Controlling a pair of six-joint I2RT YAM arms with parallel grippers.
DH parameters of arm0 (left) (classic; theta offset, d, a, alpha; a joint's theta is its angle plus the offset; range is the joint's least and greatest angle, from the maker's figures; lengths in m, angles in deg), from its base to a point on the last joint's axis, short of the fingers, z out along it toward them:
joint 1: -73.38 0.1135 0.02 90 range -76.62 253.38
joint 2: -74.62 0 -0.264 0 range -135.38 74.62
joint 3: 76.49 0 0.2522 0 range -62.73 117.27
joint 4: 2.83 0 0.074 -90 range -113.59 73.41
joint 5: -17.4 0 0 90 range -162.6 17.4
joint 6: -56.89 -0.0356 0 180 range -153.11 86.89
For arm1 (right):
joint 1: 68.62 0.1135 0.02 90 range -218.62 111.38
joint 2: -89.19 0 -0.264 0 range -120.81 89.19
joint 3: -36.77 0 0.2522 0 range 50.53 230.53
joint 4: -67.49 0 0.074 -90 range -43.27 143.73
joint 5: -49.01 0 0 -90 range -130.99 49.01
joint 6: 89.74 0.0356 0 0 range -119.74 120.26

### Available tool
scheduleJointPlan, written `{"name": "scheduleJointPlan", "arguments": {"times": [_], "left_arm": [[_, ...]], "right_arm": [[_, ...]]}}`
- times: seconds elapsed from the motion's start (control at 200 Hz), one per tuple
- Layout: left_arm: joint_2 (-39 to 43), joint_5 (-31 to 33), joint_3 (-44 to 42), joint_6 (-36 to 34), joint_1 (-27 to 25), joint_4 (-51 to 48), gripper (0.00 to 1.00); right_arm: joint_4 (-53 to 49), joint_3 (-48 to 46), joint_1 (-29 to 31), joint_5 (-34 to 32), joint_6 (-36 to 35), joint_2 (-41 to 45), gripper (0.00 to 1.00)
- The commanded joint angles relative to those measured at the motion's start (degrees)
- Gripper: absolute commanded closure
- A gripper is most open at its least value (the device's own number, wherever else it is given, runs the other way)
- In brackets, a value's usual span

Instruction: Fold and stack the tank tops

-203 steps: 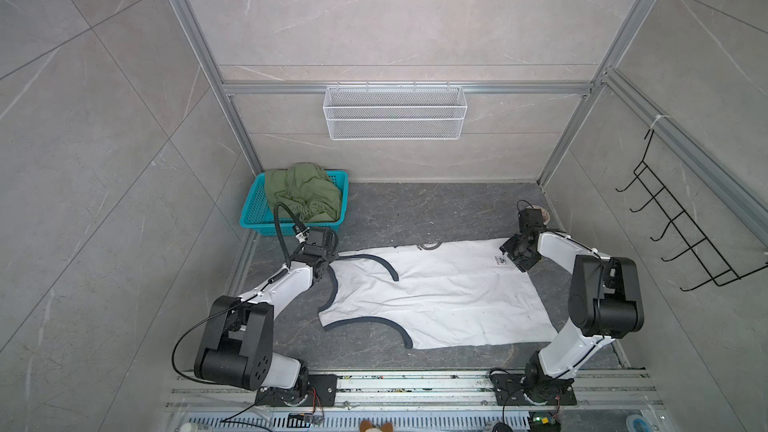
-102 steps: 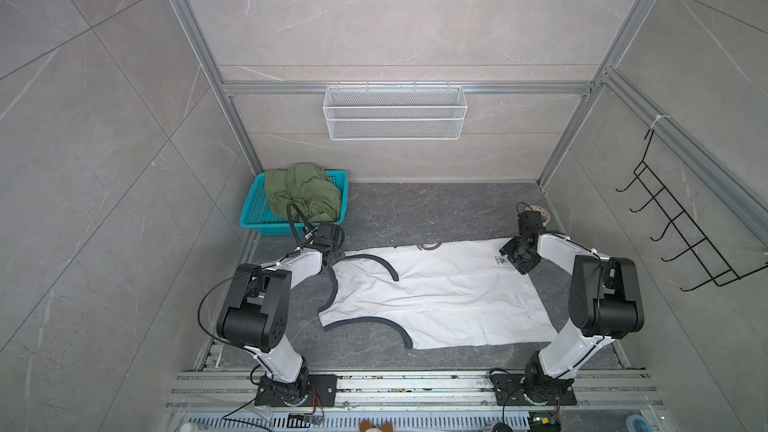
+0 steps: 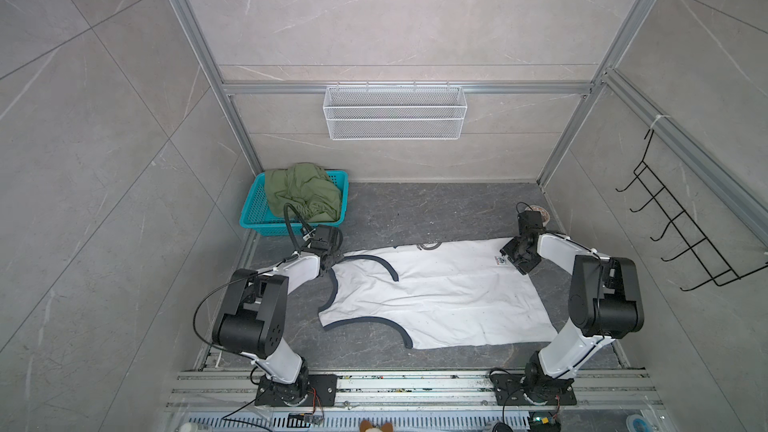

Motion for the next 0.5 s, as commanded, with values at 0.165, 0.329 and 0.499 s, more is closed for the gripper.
{"name": "scheduleJointPlan", "arguments": {"times": [0.165, 0.329, 0.499], "left_arm": [[5.44, 0.02, -5.00, -1.52, 0.66, 6.79, 1.00], [2.95, 2.18, -5.10, 2.56, 0.84, 1.99, 1.00], [0.11, 2.60, -4.16, 4.83, 1.06, -1.75, 0.86]], "right_arm": [[-2.65, 1.60, -0.25, -1.83, 0.39, -2.29, 0.40], [-3.61, 2.04, -0.24, -2.62, 0.47, -2.89, 0.40], [-3.72, 2.04, -0.26, -3.34, 0.82, -2.29, 0.40]]}}
